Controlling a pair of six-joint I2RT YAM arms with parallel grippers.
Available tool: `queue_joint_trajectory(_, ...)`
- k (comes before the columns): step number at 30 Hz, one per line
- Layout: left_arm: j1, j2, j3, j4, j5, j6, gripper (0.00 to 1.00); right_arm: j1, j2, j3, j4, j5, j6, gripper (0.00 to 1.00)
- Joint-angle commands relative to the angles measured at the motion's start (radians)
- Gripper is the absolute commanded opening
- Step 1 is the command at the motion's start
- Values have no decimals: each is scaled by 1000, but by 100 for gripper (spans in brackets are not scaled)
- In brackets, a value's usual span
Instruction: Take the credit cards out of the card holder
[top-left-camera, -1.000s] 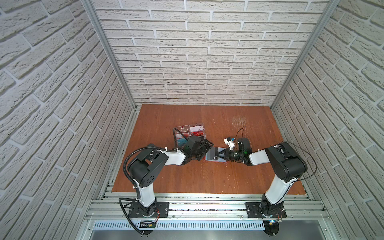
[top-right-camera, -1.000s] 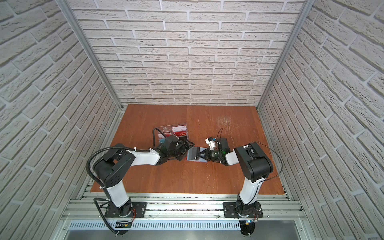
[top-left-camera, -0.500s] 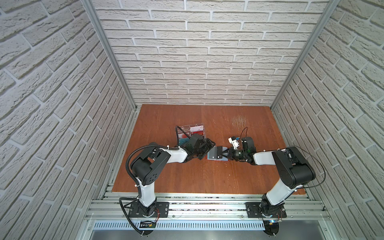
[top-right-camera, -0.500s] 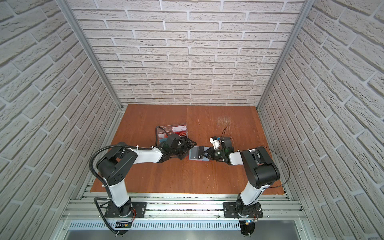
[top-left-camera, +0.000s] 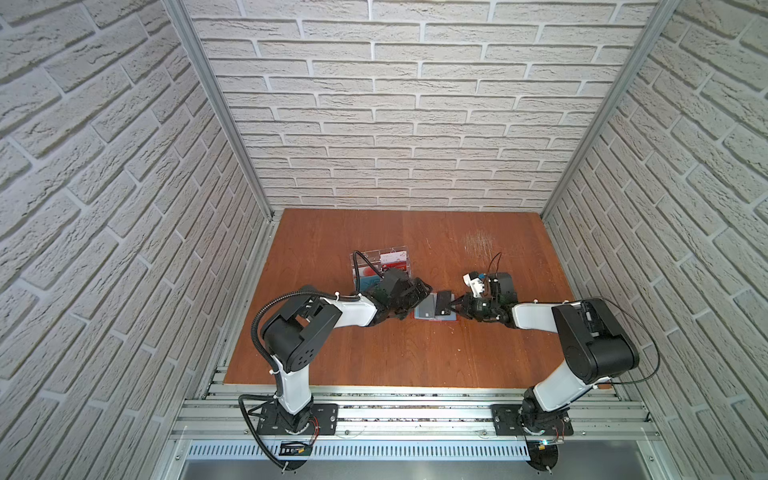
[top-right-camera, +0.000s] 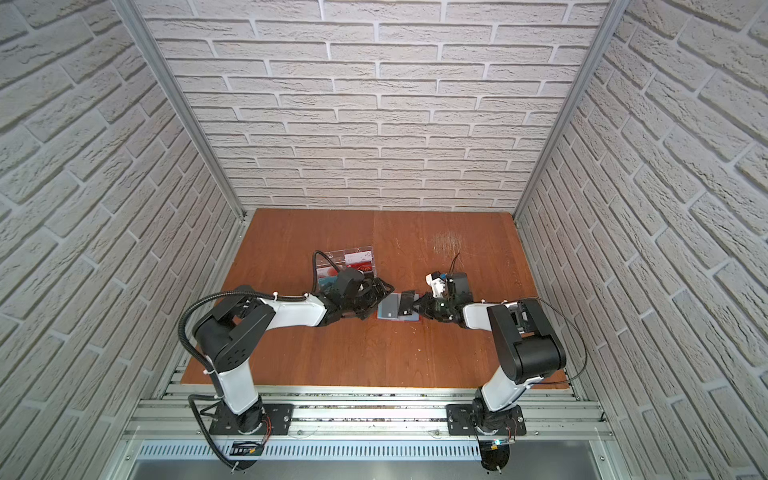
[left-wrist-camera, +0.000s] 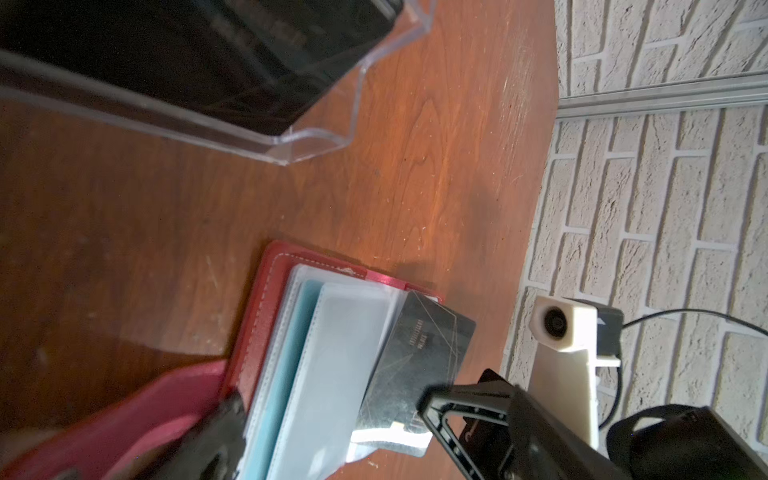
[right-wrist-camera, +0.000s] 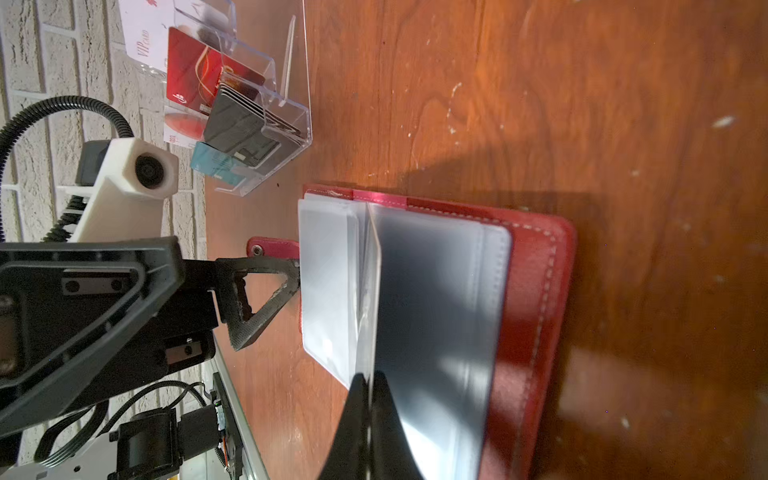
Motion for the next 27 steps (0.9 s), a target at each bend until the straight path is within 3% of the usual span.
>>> queue_joint_trajectory(1,-15,14,-50,-162,-21,-4,98,-10,-44,5,-10,37,-8,6)
queue_joint_trajectory(9,-26,-55,18,-213,-39,12,98,-33,-153,10,15,55,60,6)
queue_joint_trajectory(14,-37,-120,62,-220,-80,25,98,-39,-196,-1,169,64,195,6)
queue_joint_trajectory(20,-23,-146,84,-41,-90,-16,97,-37,-210,-17,384,101,348,6)
queue_joint_trajectory(27,-9,-121,160,100,-112,-50,93,-14,-269,-23,482,174,411,6)
